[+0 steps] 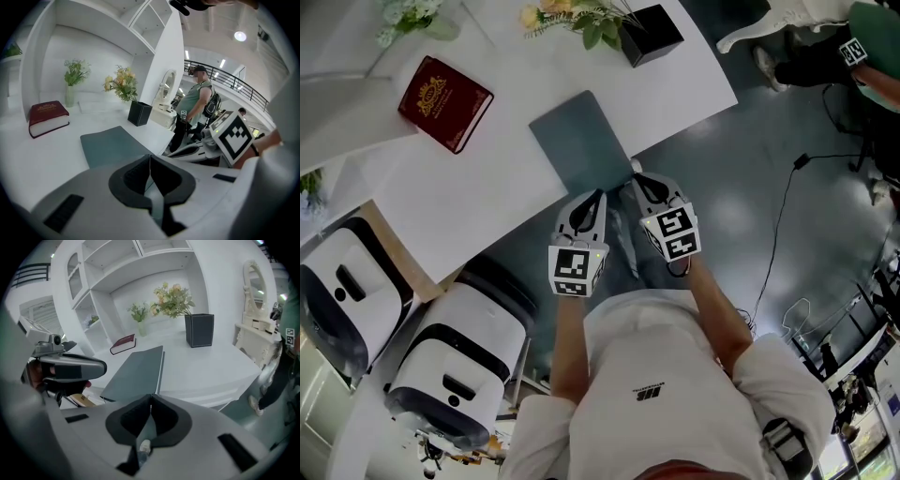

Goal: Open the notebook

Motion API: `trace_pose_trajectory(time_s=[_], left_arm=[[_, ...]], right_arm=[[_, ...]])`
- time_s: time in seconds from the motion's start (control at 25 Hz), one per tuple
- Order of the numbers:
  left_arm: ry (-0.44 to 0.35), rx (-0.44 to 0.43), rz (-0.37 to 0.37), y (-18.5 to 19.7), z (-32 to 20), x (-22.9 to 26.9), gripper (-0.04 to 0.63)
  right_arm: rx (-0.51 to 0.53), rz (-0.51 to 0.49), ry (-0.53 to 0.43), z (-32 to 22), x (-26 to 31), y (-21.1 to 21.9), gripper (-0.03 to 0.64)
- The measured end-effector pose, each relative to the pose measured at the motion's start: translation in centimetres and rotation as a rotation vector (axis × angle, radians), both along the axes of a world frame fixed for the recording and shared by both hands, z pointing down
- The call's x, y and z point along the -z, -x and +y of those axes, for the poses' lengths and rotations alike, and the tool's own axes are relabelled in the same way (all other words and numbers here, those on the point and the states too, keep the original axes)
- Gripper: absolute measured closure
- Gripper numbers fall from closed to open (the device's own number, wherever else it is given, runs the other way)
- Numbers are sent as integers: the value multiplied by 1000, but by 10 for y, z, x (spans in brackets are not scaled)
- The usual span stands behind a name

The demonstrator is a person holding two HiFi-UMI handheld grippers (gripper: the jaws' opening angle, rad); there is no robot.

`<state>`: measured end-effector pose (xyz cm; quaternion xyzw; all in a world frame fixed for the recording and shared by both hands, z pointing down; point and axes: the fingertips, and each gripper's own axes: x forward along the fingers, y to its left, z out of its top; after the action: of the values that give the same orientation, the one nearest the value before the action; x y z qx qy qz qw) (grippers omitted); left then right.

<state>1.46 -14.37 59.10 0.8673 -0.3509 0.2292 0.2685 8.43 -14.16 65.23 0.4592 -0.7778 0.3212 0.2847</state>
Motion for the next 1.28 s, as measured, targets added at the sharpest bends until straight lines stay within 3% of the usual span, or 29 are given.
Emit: trace_pose_trajectory(time_s=[1.28], left_arm=[[-66,61,36,40,3,33,595]], right_arm=[[63,72,-146,3,78,29,618]])
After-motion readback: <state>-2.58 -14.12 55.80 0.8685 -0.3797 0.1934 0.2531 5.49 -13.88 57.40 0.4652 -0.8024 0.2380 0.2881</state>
